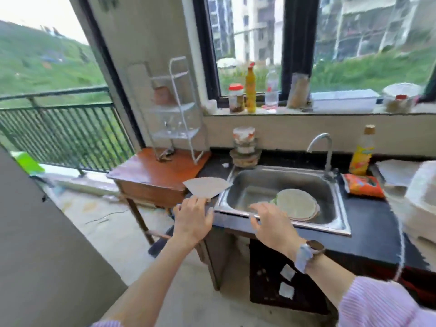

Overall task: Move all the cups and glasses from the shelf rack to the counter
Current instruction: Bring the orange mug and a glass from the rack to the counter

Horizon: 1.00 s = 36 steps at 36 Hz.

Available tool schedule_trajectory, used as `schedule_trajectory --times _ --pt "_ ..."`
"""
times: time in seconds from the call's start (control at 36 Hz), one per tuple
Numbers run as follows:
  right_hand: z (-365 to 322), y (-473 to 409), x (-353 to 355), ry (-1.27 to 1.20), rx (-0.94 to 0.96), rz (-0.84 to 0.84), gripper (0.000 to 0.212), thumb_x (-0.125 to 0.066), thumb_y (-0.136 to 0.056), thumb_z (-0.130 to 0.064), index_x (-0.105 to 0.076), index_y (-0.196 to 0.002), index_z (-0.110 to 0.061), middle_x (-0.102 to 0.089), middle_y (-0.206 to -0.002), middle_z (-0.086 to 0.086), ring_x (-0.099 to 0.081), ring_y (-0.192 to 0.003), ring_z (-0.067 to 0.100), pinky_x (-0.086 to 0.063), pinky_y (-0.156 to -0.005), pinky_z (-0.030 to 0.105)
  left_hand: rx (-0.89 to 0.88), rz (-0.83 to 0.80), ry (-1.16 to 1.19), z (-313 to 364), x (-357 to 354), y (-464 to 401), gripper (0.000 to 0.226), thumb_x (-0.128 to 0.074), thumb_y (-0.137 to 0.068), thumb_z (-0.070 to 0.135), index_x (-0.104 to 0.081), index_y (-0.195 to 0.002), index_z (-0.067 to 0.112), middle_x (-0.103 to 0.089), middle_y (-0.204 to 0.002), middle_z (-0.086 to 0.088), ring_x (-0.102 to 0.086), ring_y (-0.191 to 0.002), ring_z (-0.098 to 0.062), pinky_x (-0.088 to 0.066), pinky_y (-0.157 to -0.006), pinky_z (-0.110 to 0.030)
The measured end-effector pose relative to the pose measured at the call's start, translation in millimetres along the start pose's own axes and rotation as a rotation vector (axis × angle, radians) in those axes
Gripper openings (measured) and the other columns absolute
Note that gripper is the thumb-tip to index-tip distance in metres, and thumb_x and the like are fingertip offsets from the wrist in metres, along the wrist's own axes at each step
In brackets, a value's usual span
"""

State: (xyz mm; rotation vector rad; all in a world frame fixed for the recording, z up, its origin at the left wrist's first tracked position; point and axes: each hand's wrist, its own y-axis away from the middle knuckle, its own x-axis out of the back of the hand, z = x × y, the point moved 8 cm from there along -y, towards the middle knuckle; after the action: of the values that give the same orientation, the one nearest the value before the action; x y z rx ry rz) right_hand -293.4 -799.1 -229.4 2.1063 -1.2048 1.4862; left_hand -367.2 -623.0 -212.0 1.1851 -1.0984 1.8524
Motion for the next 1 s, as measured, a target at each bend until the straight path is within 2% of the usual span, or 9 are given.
schedule_trajectory --times 0.14,0.28,0.39,0.47,0.69,0.83,0.94,1.0 --pt "-75.7 -70.9 -35.2 0.000 0.146 -0.057 0.033 -0.042 -0.091 -0.027 -0.054 -0.120 -0.015 -0.058 -0.124 0.007 -0.048 -0.117 0.026 -0.041 -0.096 0.042 0.170 0.098 0.023 -88.3 31.7 -20.2 0.036 -0.050 -0.089 0.034 -0.054 -0.122 0.018 -0.057 -0.125 -0.003 -0.049 -0.117 -0.024 -0.034 -0.096 -0.038" --pt "-127.7 -150.7 -60.8 -0.101 0.229 -0.034 0.032 -0.042 -0.092 -0.024 -0.056 -0.120 -0.013 -0.059 -0.126 0.009 -0.049 -0.117 0.026 -0.035 -0.096 0.033 0.246 0.127 0.031 -156.5 44.6 -62.8 0.036 -0.047 -0.090 0.032 -0.053 -0.122 0.018 -0.056 -0.127 -0.005 -0.048 -0.118 -0.025 -0.034 -0.097 -0.039" --pt "-156.7 -227.6 -79.3 -0.134 0.258 -0.065 0.034 -0.041 -0.093 -0.028 -0.054 -0.122 -0.017 -0.057 -0.128 0.005 -0.048 -0.118 0.026 -0.039 -0.097 0.038 0.277 0.148 0.059 -200.4 53.0 -121.4 0.035 -0.048 -0.090 0.032 -0.053 -0.121 0.017 -0.056 -0.127 -0.004 -0.047 -0.119 -0.024 -0.033 -0.099 -0.040" --pt "-175.7 -287.3 -82.0 -0.168 0.279 -0.043 0.033 -0.043 -0.092 -0.028 -0.056 -0.120 -0.016 -0.059 -0.126 0.005 -0.050 -0.117 0.026 -0.042 -0.099 0.042 0.275 0.155 0.049 -227.4 63.3 -179.1 0.036 -0.046 -0.091 0.031 -0.053 -0.123 0.017 -0.055 -0.129 -0.005 -0.047 -0.120 -0.024 -0.035 -0.099 -0.041" --pt "-210.3 -409.9 -93.8 -0.252 0.285 -0.027 0.035 -0.042 -0.092 -0.025 -0.053 -0.124 -0.013 -0.059 -0.126 0.008 -0.050 -0.119 0.025 -0.041 -0.102 0.040 0.252 0.206 0.147 -277.5 79.5 -292.1 0.033 -0.048 -0.092 0.025 -0.053 -0.123 0.014 -0.057 -0.126 -0.007 -0.049 -0.120 -0.024 -0.042 -0.099 -0.045" --pt "-221.3 -469.6 -109.0 -0.275 0.256 -0.026 0.036 -0.042 -0.093 -0.024 -0.050 -0.126 -0.011 -0.058 -0.127 0.009 -0.049 -0.120 0.023 -0.038 -0.101 0.032 0.241 0.204 0.218 -307.2 74.1 -351.9 0.034 -0.047 -0.093 0.025 -0.052 -0.123 0.012 -0.056 -0.125 -0.008 -0.052 -0.116 -0.024 -0.041 -0.099 -0.040" --pt "-228.5 -516.4 -121.3 -0.314 0.207 -0.002 0.039 -0.040 -0.094 -0.022 -0.043 -0.132 -0.011 -0.053 -0.132 0.010 -0.048 -0.122 0.024 -0.039 -0.101 0.035 0.207 0.225 0.292 -329.1 63.0 -402.7 0.030 -0.049 -0.092 0.023 -0.055 -0.118 0.010 -0.058 -0.119 -0.010 -0.053 -0.112 -0.026 -0.041 -0.092 -0.032" --pt "-232.5 -539.7 -127.7 -0.330 0.196 0.023 0.041 -0.040 -0.094 -0.021 -0.041 -0.133 -0.010 -0.051 -0.134 0.010 -0.045 -0.125 0.023 -0.036 -0.103 0.033 0.186 0.222 0.327 -341.0 53.9 -431.1 0.033 -0.049 -0.091 0.021 -0.054 -0.120 0.008 -0.057 -0.121 -0.011 -0.052 -0.114 -0.028 -0.043 -0.097 -0.038"
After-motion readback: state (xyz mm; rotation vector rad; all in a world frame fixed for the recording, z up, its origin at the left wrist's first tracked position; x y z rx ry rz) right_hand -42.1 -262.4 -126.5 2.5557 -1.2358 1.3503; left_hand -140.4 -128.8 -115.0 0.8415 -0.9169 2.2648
